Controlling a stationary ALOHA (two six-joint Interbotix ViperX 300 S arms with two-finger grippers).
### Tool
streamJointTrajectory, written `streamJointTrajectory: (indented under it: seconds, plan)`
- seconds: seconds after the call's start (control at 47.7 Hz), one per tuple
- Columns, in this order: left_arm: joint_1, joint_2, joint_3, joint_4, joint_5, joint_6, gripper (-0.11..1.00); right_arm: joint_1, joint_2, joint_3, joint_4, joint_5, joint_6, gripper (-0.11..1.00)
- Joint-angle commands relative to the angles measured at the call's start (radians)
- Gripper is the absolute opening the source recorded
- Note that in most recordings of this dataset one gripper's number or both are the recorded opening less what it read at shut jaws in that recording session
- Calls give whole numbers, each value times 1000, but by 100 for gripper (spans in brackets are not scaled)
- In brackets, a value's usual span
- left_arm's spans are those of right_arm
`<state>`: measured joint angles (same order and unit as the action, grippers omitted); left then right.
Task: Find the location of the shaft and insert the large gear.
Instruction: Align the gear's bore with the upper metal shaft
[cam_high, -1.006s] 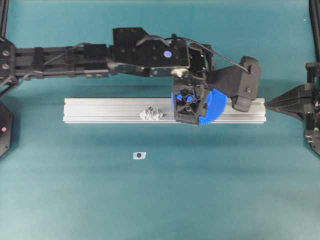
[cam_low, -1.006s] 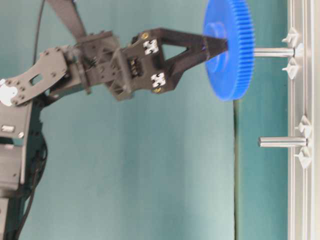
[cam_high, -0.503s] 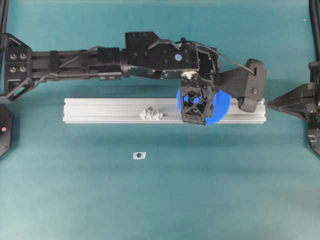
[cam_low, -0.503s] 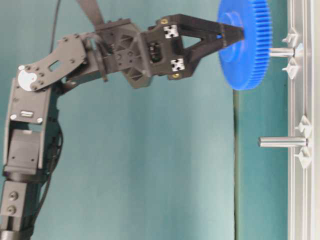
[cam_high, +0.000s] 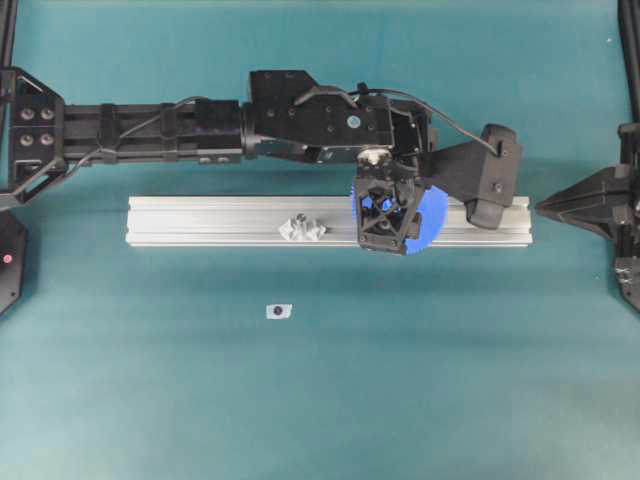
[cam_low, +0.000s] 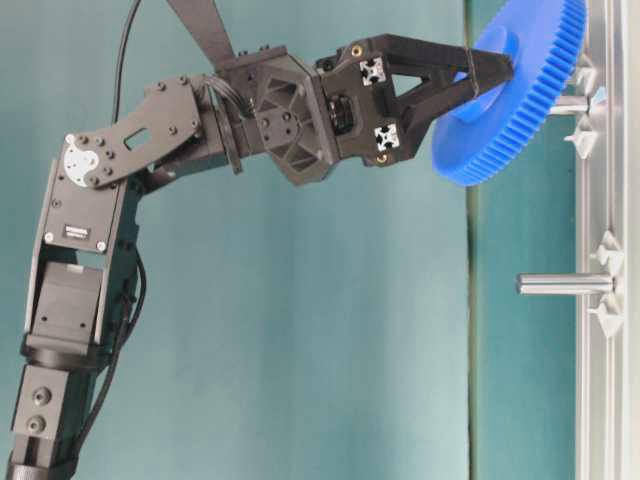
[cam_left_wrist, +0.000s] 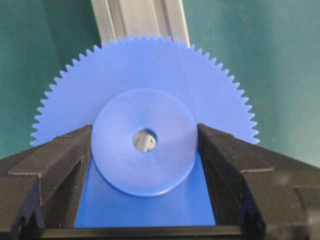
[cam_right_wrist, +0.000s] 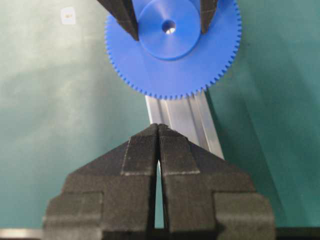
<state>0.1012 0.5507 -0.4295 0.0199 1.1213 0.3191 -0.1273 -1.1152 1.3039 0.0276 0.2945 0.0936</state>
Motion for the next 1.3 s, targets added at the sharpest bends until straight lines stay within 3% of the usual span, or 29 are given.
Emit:
streamJointTrajectory:
  seconds: [0.0, 0.796, 1.278]
  plan:
    - [21, -40, 5, 3, 3, -3, 70, -5, 6, -14, -2, -6, 6, -1]
    - [67, -89, 55, 3, 8, -2, 70, -5, 3, -12, -2, -3, 6, -1]
    - [66, -67, 6, 3, -5, 12, 69, -5, 3, -17, -2, -3, 6, -1]
